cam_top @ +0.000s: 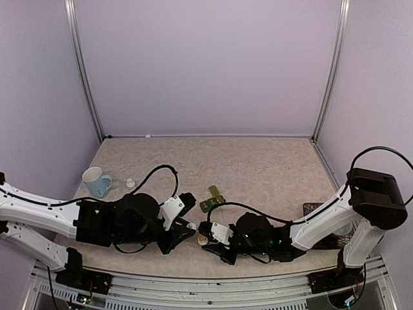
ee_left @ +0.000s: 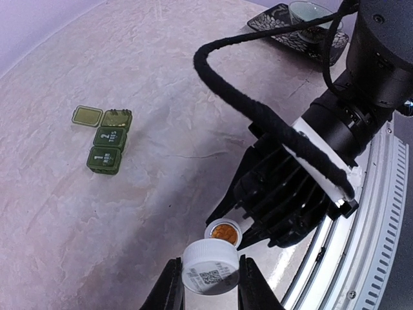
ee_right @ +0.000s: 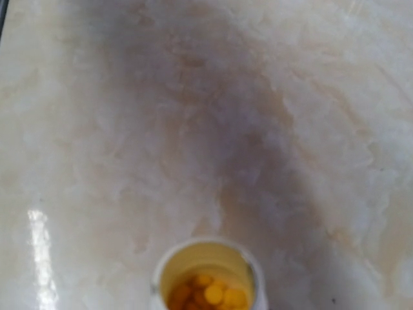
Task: Sort the pills into containers
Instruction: Place the pill bottle at the center of the board, then close the lid of the pill bottle.
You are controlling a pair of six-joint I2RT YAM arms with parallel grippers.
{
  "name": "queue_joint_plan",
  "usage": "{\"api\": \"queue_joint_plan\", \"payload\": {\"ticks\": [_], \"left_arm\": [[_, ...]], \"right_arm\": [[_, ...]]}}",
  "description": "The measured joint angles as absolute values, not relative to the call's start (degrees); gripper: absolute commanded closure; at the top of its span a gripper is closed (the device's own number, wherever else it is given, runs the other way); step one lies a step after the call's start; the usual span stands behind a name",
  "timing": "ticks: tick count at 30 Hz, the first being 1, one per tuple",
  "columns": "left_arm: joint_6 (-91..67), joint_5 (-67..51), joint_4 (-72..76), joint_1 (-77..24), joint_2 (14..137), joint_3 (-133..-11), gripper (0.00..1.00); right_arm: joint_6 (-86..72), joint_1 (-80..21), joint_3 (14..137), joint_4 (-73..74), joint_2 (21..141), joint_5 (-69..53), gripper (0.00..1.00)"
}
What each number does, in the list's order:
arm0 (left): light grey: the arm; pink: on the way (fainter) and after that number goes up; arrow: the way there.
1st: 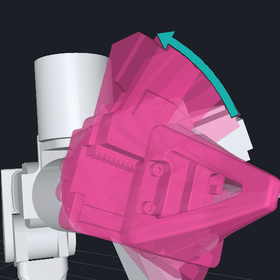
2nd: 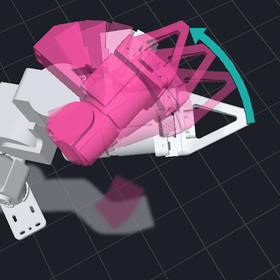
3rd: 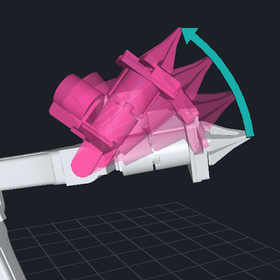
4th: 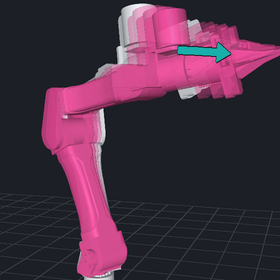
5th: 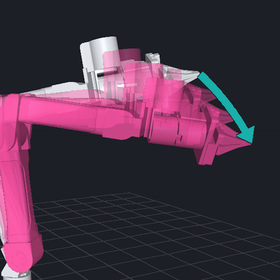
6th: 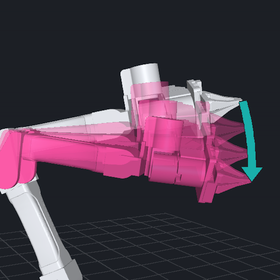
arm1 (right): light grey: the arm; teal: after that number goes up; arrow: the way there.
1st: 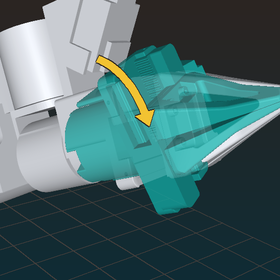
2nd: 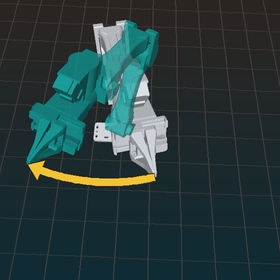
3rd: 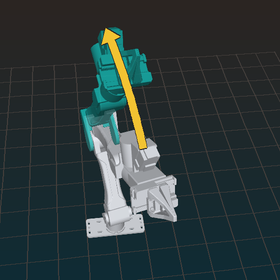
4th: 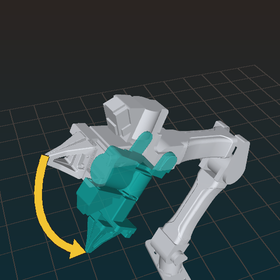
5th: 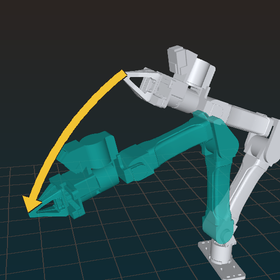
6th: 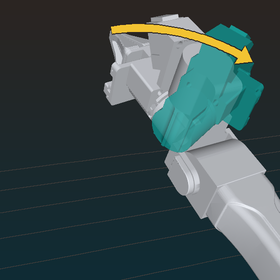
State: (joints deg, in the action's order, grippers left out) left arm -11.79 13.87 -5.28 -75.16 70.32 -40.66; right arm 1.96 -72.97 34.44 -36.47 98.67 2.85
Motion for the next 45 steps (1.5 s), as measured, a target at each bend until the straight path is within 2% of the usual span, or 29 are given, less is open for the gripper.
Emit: {"api": "queue_joint_plan", "payload": {"ticks": [11,16,18,23,26,36,45], "left_arm": [[-12.84,11.18,-5.58,-73.45,72.36,-40.01,0.76],[-13.06,10.46,-5.76,-72.93,72.36,-39.83,0.76],[-13.08,10.13,-5.98,-72.75,72.36,-39.83,0.76],[-13.1,9.15,-7.35,-72.62,72.36,-39.86,0.76],[-13.06,8.19,-9.15,-72.38,72.38,-40.14,0.76],[-11.05,3.38,-17.98,-71.37,80.14,-50.68,0.76],[-8.51,2.17,-28.01,-71.33,89.93,-61.6,0.76]], "right_arm": [[2.02,-72.95,34.28,-42.63,105.86,1.63,0.74],[1.45,-72.93,34.06,-45.12,108.18,0.82,0.71],[1.21,-72.79,33.91,-45.87,108.31,0.56,0.65],[0.23,-72.55,33.65,-46.72,108.33,0.05,0.44],[-0.38,-72.49,32.99,-46.26,107.48,0.03,0.37],[-3.01,-72.47,29.78,-35.9,89.69,1.02,0.33],[-7.42,-72.44,25.04,-22.33,70.46,8.95,0.31]]}}
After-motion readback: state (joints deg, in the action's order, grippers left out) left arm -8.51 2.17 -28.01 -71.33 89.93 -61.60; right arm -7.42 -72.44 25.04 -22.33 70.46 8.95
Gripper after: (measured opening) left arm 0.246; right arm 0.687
